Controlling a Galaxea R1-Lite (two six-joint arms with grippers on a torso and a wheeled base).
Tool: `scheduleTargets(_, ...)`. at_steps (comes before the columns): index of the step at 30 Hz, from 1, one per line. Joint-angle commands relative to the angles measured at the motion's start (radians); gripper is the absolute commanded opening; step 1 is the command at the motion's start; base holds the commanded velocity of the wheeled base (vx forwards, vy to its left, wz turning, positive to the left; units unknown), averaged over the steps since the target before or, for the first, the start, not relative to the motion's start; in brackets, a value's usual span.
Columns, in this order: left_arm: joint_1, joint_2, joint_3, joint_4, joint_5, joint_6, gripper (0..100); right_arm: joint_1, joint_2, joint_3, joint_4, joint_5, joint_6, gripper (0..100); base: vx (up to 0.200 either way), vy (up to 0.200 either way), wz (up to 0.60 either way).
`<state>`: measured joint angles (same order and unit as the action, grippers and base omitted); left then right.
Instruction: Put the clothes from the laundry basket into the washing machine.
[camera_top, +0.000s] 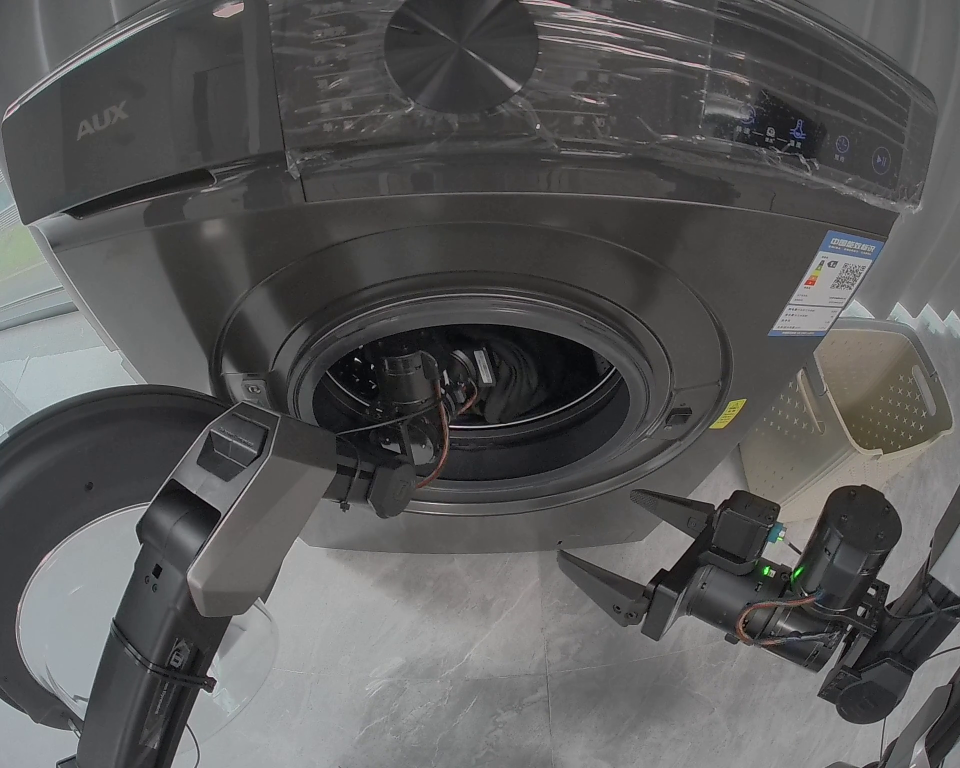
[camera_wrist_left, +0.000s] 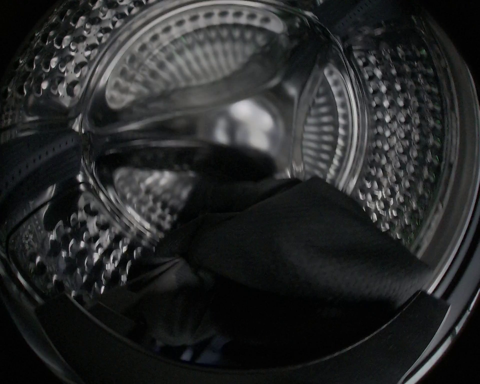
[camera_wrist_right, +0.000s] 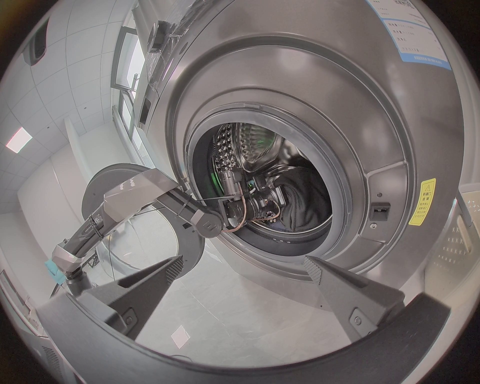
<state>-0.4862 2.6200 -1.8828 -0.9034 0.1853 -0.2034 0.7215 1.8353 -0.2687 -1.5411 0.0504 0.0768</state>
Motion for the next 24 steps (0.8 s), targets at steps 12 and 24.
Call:
scheduleTargets(12,-0.127,-0.452,0.735,0.126,-0.102,0.059,100,-0.001,-0.008,-0.007,-0.001,-0.001,0.000,100,0.000,0.000,0.00)
scheduleTargets(24,-0.117,-0.337,0.653,-0.034,-0.095,0.070,100,0.001,-0.008,-0.010,-0.001,-0.001,0.000,100,0.000,0.000,0.00)
